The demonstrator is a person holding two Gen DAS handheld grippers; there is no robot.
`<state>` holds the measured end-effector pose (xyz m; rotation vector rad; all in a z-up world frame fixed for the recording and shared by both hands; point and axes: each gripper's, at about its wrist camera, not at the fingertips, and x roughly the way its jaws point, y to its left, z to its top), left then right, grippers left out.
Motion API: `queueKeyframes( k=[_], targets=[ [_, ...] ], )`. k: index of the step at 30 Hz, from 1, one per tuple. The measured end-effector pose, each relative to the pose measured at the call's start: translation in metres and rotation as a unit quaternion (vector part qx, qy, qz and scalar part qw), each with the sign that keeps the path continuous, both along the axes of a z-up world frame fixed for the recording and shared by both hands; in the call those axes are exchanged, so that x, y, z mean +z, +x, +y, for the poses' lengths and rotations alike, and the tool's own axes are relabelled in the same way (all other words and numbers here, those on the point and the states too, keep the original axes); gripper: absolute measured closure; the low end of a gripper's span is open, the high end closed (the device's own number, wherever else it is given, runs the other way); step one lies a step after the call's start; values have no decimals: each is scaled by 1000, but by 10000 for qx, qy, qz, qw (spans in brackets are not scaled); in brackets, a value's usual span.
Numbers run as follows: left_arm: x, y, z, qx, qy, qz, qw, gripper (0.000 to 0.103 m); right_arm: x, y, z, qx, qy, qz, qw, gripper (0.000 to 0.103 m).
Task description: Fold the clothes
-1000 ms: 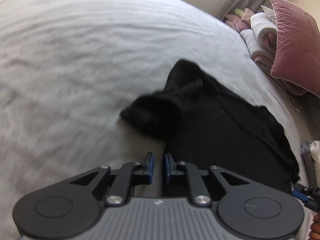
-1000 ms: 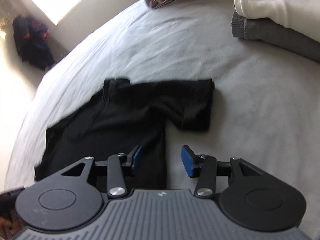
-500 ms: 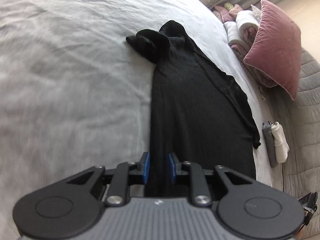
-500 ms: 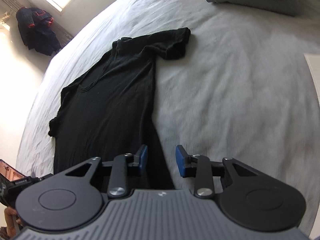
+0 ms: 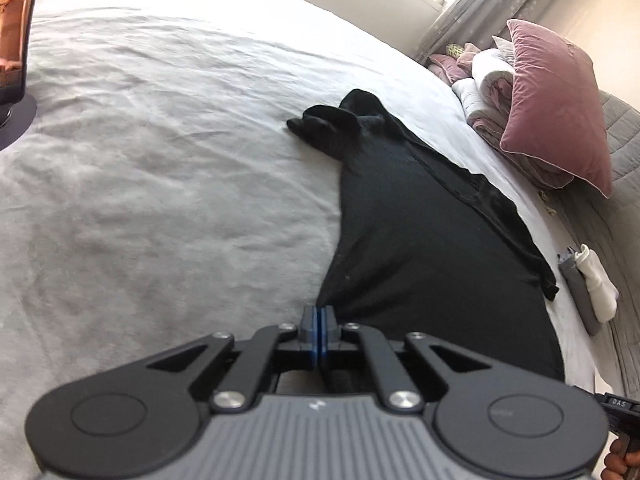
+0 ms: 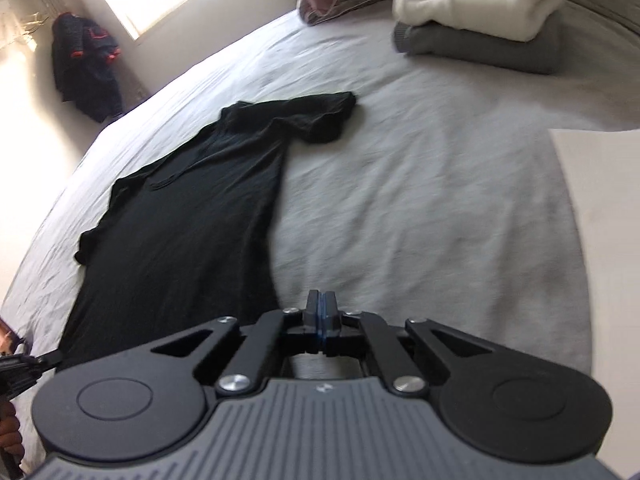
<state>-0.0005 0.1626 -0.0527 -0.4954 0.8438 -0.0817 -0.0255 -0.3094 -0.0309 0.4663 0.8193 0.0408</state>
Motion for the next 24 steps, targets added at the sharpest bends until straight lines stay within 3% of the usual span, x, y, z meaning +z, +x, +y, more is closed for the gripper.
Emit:
queueKeyframes(
  k=[3,4,6,8,10,13,18,19,22,23,24],
  targets=[
    [-3,3,6,-85,-279,115,9995,99,-4,1,-6,78,217,59,9997,99],
    [-3,5,10,-89,-479,253,9985,96,-4,1,-8,126,315,89,9994,90],
    [-2,9,16,-149,-834,574,9947,91,-2,0,-14,163,578,260,9979,84],
    [1,9,15,-305,-923,813,9919,87,0,-3,-17,232,833,427,9953,67],
    [3,7,13,-477,-979,1032,9887,82,4,-10,-15,312,944,548,9935,64],
    [5,-10,2,-742,-921,1171,9860,81,8,-28,-6,514,886,739,9920,64],
    [-4,-44,-3,-925,-1189,1195,9813,80,5,-77,9,885,702,842,9900,66],
    [-6,-49,-3,-923,-1254,1186,9806,80,4,-87,11,931,655,849,9899,70],
    [-8,-60,-6,-962,-1358,1156,9793,82,0,-112,16,1041,541,877,9892,97],
    [-7,-62,-8,-982,-1293,1128,9803,83,-1,-117,16,1050,503,853,9895,99],
    [-4,-65,-9,-907,-1155,1096,9831,101,0,-121,16,1037,468,835,9900,100]
  ],
)
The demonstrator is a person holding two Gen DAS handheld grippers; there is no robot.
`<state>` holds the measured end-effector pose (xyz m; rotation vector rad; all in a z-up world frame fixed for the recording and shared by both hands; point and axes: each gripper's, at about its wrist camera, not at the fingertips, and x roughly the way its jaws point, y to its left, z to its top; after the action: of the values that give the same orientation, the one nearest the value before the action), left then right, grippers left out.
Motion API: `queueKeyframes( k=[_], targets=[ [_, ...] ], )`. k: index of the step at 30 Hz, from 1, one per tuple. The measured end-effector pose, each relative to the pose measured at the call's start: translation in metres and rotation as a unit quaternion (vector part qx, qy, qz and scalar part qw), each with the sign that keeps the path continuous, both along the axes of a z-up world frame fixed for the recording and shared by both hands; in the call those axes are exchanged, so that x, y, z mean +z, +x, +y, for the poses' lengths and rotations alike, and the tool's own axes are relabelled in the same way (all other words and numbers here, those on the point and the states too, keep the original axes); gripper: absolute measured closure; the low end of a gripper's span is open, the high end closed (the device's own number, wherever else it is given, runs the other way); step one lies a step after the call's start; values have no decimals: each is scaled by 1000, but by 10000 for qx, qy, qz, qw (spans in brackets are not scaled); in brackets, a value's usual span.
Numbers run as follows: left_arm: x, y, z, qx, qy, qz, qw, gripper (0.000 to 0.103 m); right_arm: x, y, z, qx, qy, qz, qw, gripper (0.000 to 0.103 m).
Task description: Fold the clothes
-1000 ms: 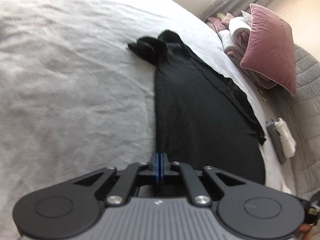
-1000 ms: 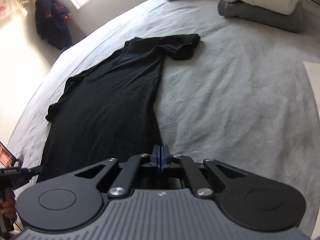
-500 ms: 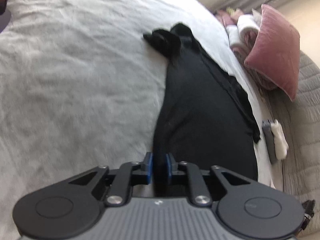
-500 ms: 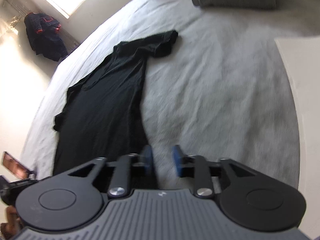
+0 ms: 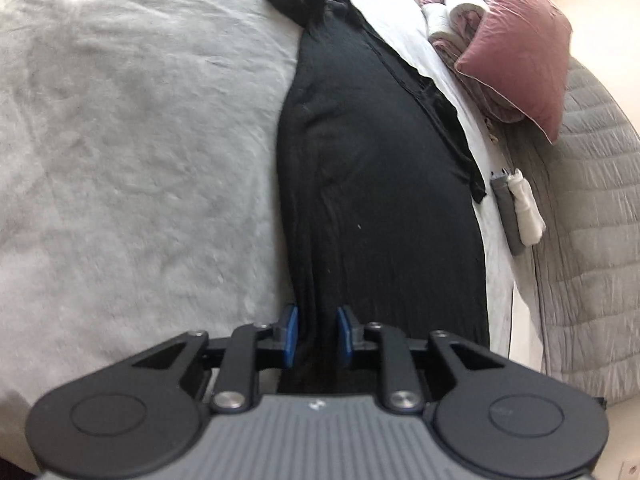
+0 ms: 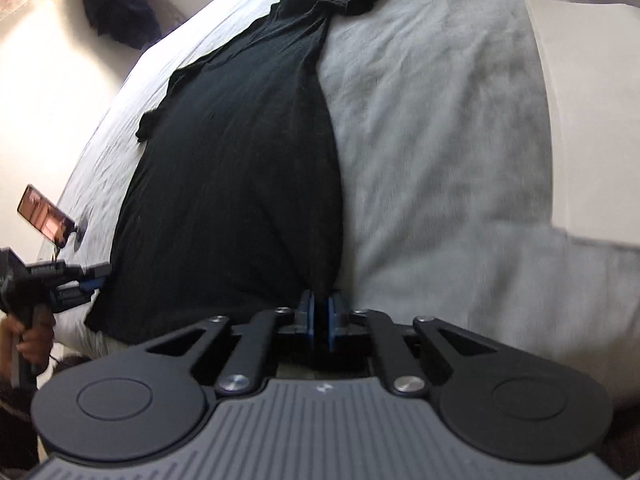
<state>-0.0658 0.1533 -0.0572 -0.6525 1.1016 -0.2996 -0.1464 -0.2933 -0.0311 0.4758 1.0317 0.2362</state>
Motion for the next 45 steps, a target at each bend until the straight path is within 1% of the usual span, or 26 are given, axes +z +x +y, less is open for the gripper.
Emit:
queueKeyframes(
  k=[2,3,5,6,8,9,10,11,12,13,14,16,19,21,22,23,24,25,27,28,32,34,37,40,43,45],
  targets=[
    [8,-7,-2,290,304,-81,9991,99,7,-4,-8,-248,-21,-44,9997,100],
    [13,-12,-1,363,350,-161,9986,99,12,-5,-14,-410,-30,-91,9991,100],
    [21,-20,-3,344,376,-353,9981,98,16,-5,-27,-672,-76,-155,9976,100],
    [21,-22,-3,298,365,-343,9983,97,17,-4,-33,-779,-95,-157,9968,100],
    [18,-25,-2,255,392,-171,9988,96,13,-5,-38,-872,-83,-88,9961,97],
    [17,-28,0,264,376,-121,9989,89,11,-5,-38,-896,-92,-36,9959,97],
    [17,-32,4,308,327,-115,9989,81,10,-6,-38,-933,-58,-37,9956,91],
    [17,-35,8,344,260,-106,9990,77,10,-8,-39,-956,47,-65,9954,87],
    [17,-38,11,370,173,-94,9991,70,11,-11,-42,-982,127,-80,9951,85],
    [17,-41,15,397,86,-82,9991,67,11,-12,-43,-990,182,-100,9949,79],
    [17,-43,17,388,-6,-49,9992,66,11,-14,-43,-999,238,-121,9946,70],
    [13,-46,17,291,-198,65,9994,63,12,-15,-44,-995,313,-168,9944,63],
    [6,-48,8,78,-296,161,9994,64,11,-14,-38,-953,261,-203,9949,63],
    [6,-49,-3,-93,-149,90,9998,65,9,-15,-31,-860,165,-230,9959,62],
    [7,-50,-9,-183,-15,30,9998,72,8,-14,-27,-785,82,-245,9966,65],
    [9,-49,-12,-293,134,-7,9995,78,8,-14,-22,-703,-31,-253,9972,77],
    [11,-48,-14,-410,237,1,9989,94,8,-13,-19,-634,-134,-243,9976,88],
    [15,-47,-12,-481,275,1,9985,98,9,-12,-16,-564,-237,-232,9979,97],
    [26,-51,-6,-536,317,-142,9980,99,13,-14,-14,-510,-333,-249,9978,98],
    [33,-54,-2,-566,397,-240,9973,99,17,-16,-15,-501,-337,-273,9978,98],
    [57,-68,14,-710,622,-463,9945,99,39,-24,-22,-428,-101,-301,9986,98],
    [61,-71,18,-755,680,-492,9936,99,48,-26,-21,-313,-83,-307,9990,98],
    [56,-72,21,-813,756,-434,9929,99,49,-25,-10,-75,-277,-265,9992,98],
    [42,-67,10,-874,991,-348,9906,99,36,-21,0,69,-506,-94,9987,98],
    [27,-62,3,-948,1224,-235,9877,99,17,-19,4,56,-672,117,9977,98],
    [20,-60,2,-1004,1301,-196,9862,98,9,-18,3,35,-695,172,9974,99]
  ],
)
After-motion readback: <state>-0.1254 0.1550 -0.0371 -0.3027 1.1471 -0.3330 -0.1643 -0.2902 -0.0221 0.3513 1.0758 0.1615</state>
